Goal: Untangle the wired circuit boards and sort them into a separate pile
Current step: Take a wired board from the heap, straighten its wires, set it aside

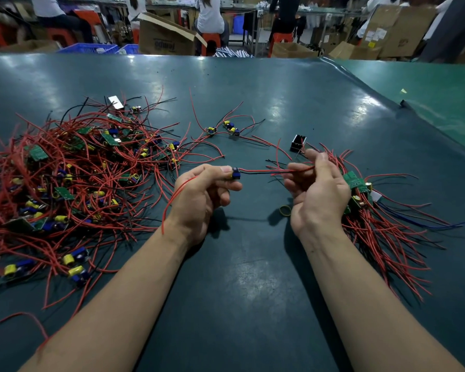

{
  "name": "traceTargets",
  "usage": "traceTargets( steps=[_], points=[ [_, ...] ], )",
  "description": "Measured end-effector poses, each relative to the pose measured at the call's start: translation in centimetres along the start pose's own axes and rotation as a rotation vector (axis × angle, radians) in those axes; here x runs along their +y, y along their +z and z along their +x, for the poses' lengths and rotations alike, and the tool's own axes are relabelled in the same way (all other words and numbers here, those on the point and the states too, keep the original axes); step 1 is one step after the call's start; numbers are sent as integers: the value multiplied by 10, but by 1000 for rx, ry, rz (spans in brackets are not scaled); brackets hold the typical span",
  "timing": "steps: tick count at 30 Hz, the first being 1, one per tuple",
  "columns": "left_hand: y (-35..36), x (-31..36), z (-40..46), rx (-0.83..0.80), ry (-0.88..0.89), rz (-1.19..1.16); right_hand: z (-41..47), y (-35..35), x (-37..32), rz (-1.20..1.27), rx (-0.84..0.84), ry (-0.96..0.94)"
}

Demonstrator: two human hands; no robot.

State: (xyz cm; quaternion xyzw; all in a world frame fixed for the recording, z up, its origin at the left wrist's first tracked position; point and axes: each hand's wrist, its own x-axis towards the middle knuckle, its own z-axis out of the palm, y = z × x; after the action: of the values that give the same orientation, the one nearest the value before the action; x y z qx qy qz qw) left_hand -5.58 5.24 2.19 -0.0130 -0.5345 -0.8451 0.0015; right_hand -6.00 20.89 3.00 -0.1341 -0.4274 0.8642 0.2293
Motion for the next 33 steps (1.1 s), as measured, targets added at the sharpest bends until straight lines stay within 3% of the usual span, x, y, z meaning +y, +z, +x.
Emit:
traceTargets(
  steps=[5, 8, 13, 19, 22, 28, 33],
  points=[
    [-1, 3, 2, 72, -41, -86, -16, 8, 12, -123, -299, 266],
    [0, -1, 0, -6, 12, 20, -27, 10, 21, -243, -413, 302],
    [1, -4, 0, -53, 46, 115, -18, 7, 16, -247, -339, 182],
    [2, 0, 0, 21, 41, -28, -2, 4, -1, -56, -15, 11],
    [0, 1, 1, 42, 8, -82, 1, 2, -4, -33, 48, -47],
    [3, 2, 4, 164, 18, -136, -1, 0, -5, 80, -72, 144],
    [4, 4, 5, 163, 10, -190, -7, 0, -5, -55, -289, 242]
  ],
)
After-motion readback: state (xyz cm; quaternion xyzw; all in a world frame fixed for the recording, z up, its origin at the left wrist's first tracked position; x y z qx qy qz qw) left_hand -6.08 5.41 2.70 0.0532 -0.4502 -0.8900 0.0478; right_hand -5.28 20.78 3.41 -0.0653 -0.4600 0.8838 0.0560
